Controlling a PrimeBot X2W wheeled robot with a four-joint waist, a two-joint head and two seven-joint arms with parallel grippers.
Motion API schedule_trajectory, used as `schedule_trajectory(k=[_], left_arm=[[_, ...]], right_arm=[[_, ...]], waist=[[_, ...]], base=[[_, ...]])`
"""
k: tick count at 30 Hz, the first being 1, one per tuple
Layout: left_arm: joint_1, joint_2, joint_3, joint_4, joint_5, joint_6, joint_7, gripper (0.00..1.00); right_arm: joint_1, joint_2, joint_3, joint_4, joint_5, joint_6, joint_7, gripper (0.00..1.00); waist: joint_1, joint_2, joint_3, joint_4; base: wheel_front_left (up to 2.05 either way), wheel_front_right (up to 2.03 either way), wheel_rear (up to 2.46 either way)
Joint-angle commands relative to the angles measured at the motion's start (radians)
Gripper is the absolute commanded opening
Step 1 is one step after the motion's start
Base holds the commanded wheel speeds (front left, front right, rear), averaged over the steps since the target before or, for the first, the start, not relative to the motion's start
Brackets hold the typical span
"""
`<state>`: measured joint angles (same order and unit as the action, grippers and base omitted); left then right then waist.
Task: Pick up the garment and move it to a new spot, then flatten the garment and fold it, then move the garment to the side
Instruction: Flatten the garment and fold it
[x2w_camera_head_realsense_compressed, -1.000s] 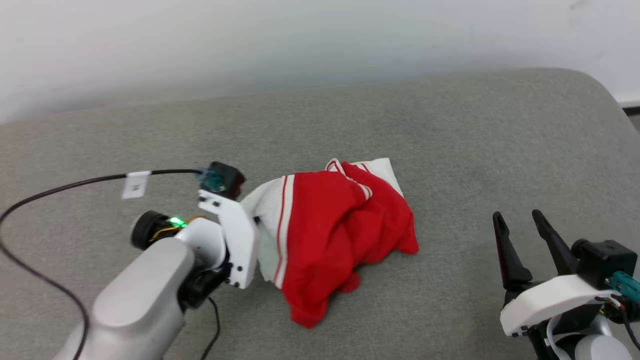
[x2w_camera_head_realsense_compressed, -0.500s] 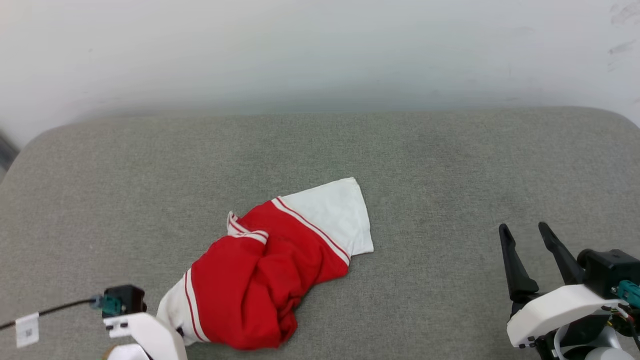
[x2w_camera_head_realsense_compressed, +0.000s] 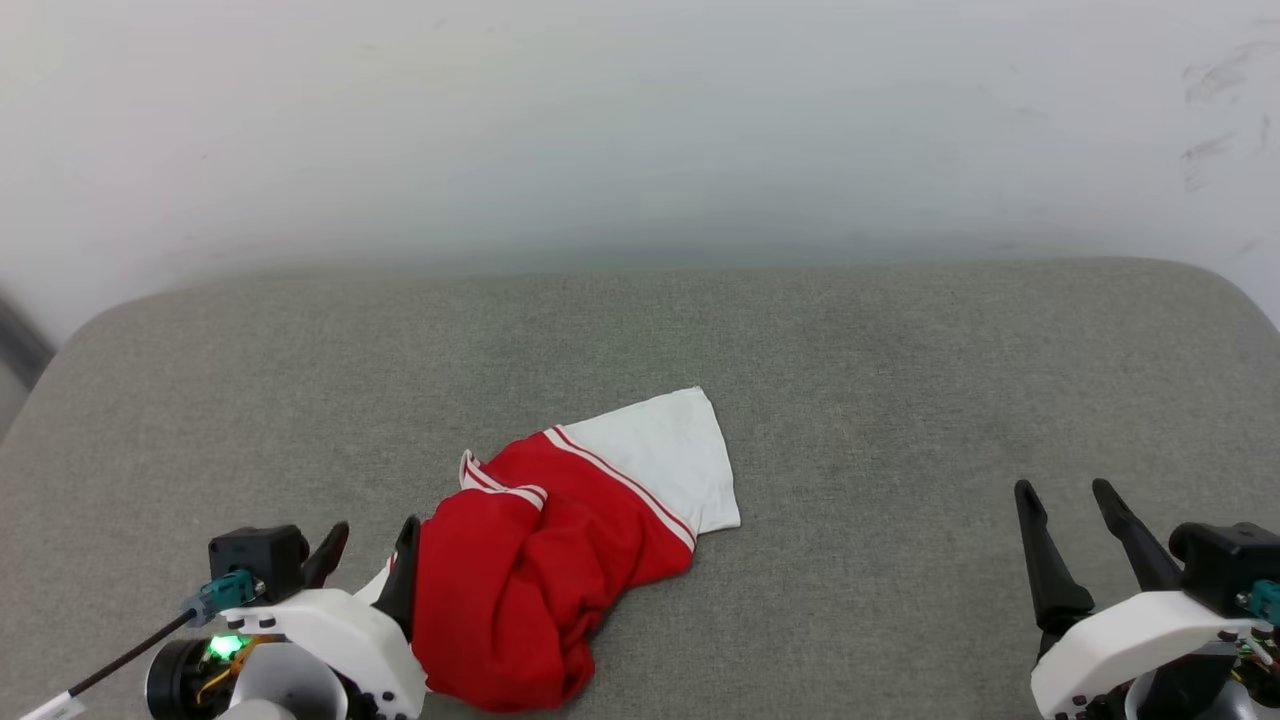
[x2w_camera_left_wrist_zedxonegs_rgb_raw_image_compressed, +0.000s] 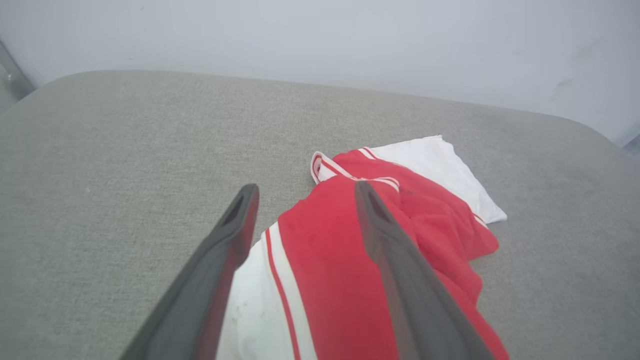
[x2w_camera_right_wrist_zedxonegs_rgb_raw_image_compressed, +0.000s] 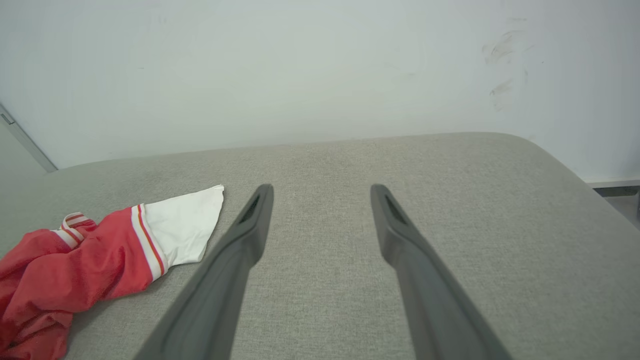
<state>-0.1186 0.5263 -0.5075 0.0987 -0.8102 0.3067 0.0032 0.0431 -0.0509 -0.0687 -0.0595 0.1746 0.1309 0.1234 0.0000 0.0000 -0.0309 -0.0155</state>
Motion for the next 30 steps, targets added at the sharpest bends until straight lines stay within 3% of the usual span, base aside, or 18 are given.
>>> schedule_trajectory(k=[1, 7, 12, 15, 25, 30], left_arm=[[-0.015, -0.005, -0.001, -0.004, 0.015, -0.004, -0.025, 1.00], [-0.038, -0.055, -0.006, -0.037, 0.091, 0.008, -0.187, 1.00], [-0.056, -0.080, -0.005, -0.056, 0.125, 0.011, -0.231, 1.00], [-0.081, -0.090, -0.011, -0.072, 0.142, 0.010, -0.241, 1.00], [-0.152, -0.144, -0.019, -0.061, 0.172, -0.012, -0.258, 1.00], [-0.188, -0.174, -0.025, -0.032, 0.179, -0.034, -0.262, 1.00]], right_arm=[[0.011, 0.001, -0.007, 0.004, 0.008, 0.000, 0.003, 1.00], [0.002, 0.001, -0.047, 0.052, 0.074, 0.000, 0.034, 1.00], [-0.040, 0.000, -0.080, 0.114, 0.102, 0.000, 0.093, 1.00], [-0.113, -0.019, -0.083, 0.177, 0.141, 0.000, 0.195, 1.00], [-0.434, -0.098, 0.103, 0.379, 0.225, 0.000, 0.516, 1.00], [-0.568, -0.104, 0.219, 0.496, 0.250, 0.000, 0.600, 1.00]], waist=[[0.0000, 0.0000, -0.006, -0.003], [0.0000, 0.0000, -0.011, 0.003], [0.0000, 0.0000, 0.015, 0.036], [0.0000, 0.0000, 0.065, 0.077], [0.0000, 0.0000, 0.197, 0.166], [0.0000, 0.0000, 0.239, 0.205]], base=[[0.00, 0.00, 0.00], [0.00, 0.00, 0.00], [0.00, 0.00, 0.00], [0.00, 0.00, 0.00], [0.00, 0.00, 0.00], [0.00, 0.00, 0.00]])
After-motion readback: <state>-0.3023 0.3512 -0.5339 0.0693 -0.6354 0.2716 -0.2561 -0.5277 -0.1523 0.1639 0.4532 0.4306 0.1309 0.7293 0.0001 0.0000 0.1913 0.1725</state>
